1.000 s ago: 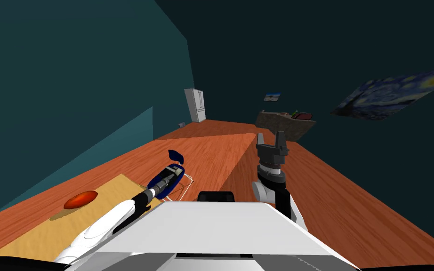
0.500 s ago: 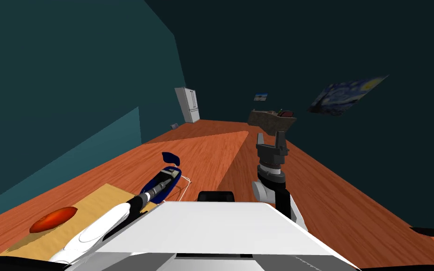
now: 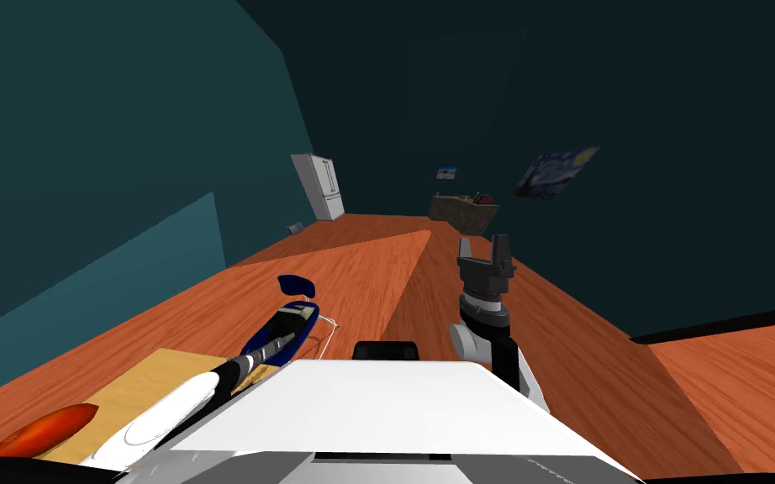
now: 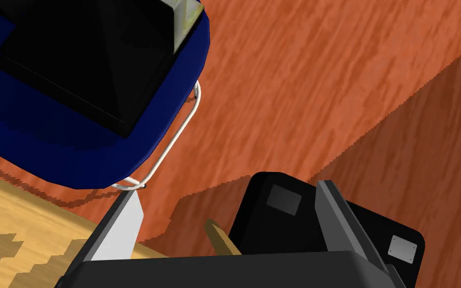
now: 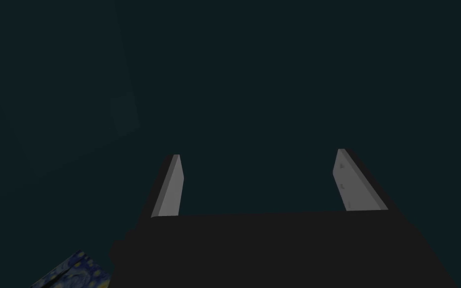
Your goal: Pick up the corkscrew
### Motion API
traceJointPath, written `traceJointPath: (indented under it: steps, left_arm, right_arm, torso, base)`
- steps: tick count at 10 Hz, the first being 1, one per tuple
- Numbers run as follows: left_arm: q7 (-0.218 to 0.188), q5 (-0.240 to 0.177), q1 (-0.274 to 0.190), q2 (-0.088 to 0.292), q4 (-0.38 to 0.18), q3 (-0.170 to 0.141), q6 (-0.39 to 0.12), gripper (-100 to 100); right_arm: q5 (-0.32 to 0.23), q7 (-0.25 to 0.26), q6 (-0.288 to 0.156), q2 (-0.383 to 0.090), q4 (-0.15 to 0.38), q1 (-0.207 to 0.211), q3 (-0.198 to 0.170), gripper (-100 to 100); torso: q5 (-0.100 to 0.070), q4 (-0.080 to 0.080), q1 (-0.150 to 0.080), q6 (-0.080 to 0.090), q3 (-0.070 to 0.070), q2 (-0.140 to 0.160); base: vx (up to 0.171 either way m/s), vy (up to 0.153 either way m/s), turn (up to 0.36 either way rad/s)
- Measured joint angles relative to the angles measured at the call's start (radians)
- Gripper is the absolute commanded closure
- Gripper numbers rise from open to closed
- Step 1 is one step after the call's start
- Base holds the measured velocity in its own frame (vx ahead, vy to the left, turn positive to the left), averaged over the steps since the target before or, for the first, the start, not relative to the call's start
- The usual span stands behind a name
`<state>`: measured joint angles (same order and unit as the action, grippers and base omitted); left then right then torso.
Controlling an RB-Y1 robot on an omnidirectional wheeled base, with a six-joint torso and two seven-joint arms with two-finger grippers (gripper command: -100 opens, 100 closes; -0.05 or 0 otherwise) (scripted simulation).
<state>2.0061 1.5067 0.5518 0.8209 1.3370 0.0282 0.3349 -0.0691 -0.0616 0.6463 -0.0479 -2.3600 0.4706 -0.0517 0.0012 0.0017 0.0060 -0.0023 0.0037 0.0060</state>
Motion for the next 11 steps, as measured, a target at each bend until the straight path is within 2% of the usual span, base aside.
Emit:
traceJointPath:
  steps: [1,2,3,5,6,8,9,10,11]
  left_arm:
    - [0.023,0.016,0.002,0.005,-0.010,0.003,0.001,-100]
    - [0.037,0.051,0.007,0.016,-0.020,0.013,-0.003,-100]
    - [0.068,0.074,0.018,0.028,-0.041,0.012,0.002,-100]
    - [0.099,0.119,0.020,0.041,-0.066,0.023,0.005,-100]
    - [0.123,0.125,0.020,0.041,-0.080,0.024,0.008,-100]
    - [0.165,0.164,0.025,0.052,-0.110,0.033,0.019,-100]
    - [0.183,0.168,0.025,0.053,-0.121,0.034,0.023,-100]
    - [0.224,0.156,0.021,0.052,-0.148,0.031,0.032,-100]
    - [0.233,0.167,0.022,0.053,-0.152,0.035,0.036,-100]
  right_arm:
    - [0.000,0.000,0.000,0.000,0.000,0.000,0.000,0]
    - [0.000,0.000,0.000,0.000,0.000,0.000,0.000,0]
    - [0.000,0.000,0.000,0.000,0.000,0.000,0.000,0]
    - [0.000,0.000,0.000,0.000,0.000,0.000,0.000,0]
    - [0.000,0.000,0.000,0.000,0.000,0.000,0.000,0]
    - [0.000,0.000,0.000,0.000,0.000,0.000,0.000,0]
    - [0.000,0.000,0.000,0.000,0.000,0.000,0.000,0]
    - [0.000,0.000,0.000,0.000,0.000,0.000,0.000,0]
    - [0.000,0.000,0.000,0.000,0.000,0.000,0.000,0]
  torso:
    - [0.000,0.000,0.000,-0.001,0.000,-0.001]
    - [0.000,0.000,0.000,0.000,0.001,0.002]
    - [0.000,0.001,-0.001,-0.001,0.003,0.006]
    - [0.000,0.000,0.000,-0.001,0.001,0.001]
    - [0.000,0.000,0.000,-0.001,-0.001,-0.002]
    - [0.000,0.000,-0.002,-0.001,0.001,0.001]
    - [0.000,0.000,-0.002,-0.001,0.000,0.000]
    - [0.000,0.000,-0.002,-0.001,0.000,0.000]
    - [0.000,0.000,-0.002,-0.001,-0.001,-0.003]
  base:
    - [-0.157,0.019,-0.242]
    - [-0.245,0.009,-0.342]
    - [-0.170,0.015,-0.102]
    - [-0.104,0.009,-0.136]
    - [-0.111,-0.025,-0.150]
    - [-0.145,-0.015,-0.168]
    - [-0.130,-0.028,-0.083]
    - [-0.075,-0.022,-0.064]
    - [-0.006,-0.032,-0.091]
